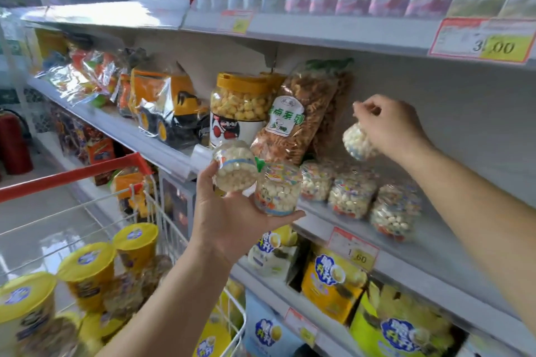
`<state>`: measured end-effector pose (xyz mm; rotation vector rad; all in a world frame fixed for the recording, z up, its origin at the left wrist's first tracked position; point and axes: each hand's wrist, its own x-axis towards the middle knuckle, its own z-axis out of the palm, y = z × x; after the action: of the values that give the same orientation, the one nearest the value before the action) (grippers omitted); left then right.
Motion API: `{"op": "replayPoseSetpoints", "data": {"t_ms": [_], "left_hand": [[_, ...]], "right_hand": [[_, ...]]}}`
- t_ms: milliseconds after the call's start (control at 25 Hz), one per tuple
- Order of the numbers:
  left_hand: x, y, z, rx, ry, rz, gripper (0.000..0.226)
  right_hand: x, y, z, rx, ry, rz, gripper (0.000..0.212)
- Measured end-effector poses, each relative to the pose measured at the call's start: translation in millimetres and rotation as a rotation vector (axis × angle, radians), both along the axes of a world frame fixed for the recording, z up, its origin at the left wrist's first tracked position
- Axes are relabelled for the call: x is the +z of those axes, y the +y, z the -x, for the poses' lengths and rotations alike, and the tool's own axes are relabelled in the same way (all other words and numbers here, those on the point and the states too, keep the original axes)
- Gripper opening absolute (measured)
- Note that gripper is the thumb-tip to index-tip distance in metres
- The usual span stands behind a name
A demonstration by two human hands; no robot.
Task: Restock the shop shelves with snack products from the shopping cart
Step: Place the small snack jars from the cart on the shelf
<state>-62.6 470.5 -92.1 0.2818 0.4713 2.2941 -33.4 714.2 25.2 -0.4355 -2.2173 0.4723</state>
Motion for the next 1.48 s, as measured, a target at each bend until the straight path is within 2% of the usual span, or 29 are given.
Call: {"op": "replayPoseSetpoints", "data": {"t_ms": [120, 280, 360, 440, 520, 640, 680, 800, 880, 960, 1000, 1040, 1120, 1200, 1240, 1320, 1400, 1480], "left_hand": [[9, 7, 5, -0.009, 0.043, 0.007, 0.071], [11, 11, 6, -0.022, 0.069, 0.033, 0.073], [9, 12, 6, -0.037, 0.078, 0.033, 0.074], [7, 14, 7, -0.036, 0.084, 0.035, 0.075], [7, 15, 9, -0.017, 0.077, 0.045, 0.074], [3, 17, 11, -0.019, 0.076, 0.063, 0.072], [2, 18, 11, -0.02, 0.076, 0.07, 0.072], [1, 18, 11, -0.016, 0.063, 0.077, 0.072], [3, 18, 9, -0.013, 0.054, 0.082, 0.072], [7, 18, 8, -0.015, 0.057, 0.081, 0.071], [10, 18, 8, -0.017, 0.065, 0.077, 0.071], [14, 19, 9, -0.016, 0.073, 0.072, 0.071], [22, 24, 10, -0.017, 0.095, 0.061, 0.072], [28, 31, 10, -0.038, 0.137, 0.055, 0.074], [30, 34, 9, -0.053, 0.156, 0.05, 0.075], [34, 39, 8, -0.059, 0.164, 0.041, 0.073], [37, 43, 6, -0.035, 0.128, 0.044, 0.069], [38, 41, 6, 0.016, 0.087, 0.059, 0.062]], "right_hand": [[-2, 45, 38, -0.155, -0.121, -0.046, 0.038], [-28, 82, 80, -0.254, -0.451, 0.04, 0.044], [-40, 84, 94, -0.197, -0.564, 0.171, 0.043], [-40, 79, 97, -0.044, -0.614, 0.458, 0.035], [-29, 78, 86, 0.056, -0.746, 0.632, 0.034], [-21, 92, 76, 0.106, -0.84, 0.637, 0.018], [-22, 94, 74, 0.118, -0.833, 0.637, 0.014], [-34, 102, 78, 0.131, -0.781, 0.674, 0.036], [-33, 93, 75, 0.109, -0.744, 0.596, 0.039], [-21, 79, 66, 0.033, -0.595, 0.259, 0.038], [-13, 64, 57, 0.059, -0.47, 0.077, 0.036], [-4, 43, 43, 0.163, -0.382, 0.008, 0.032], [7, -4, 9, 0.488, -0.421, 0.09, 0.032], [10, -41, -21, 0.662, -0.596, 0.157, 0.048], [8, -47, -27, 0.677, -0.636, 0.157, 0.053], [2, -45, -28, 0.655, -0.596, 0.19, 0.044], [0, -30, -22, 0.596, -0.45, 0.324, 0.023], [1, -5, -12, 0.482, -0.224, 0.42, 0.009]]}}
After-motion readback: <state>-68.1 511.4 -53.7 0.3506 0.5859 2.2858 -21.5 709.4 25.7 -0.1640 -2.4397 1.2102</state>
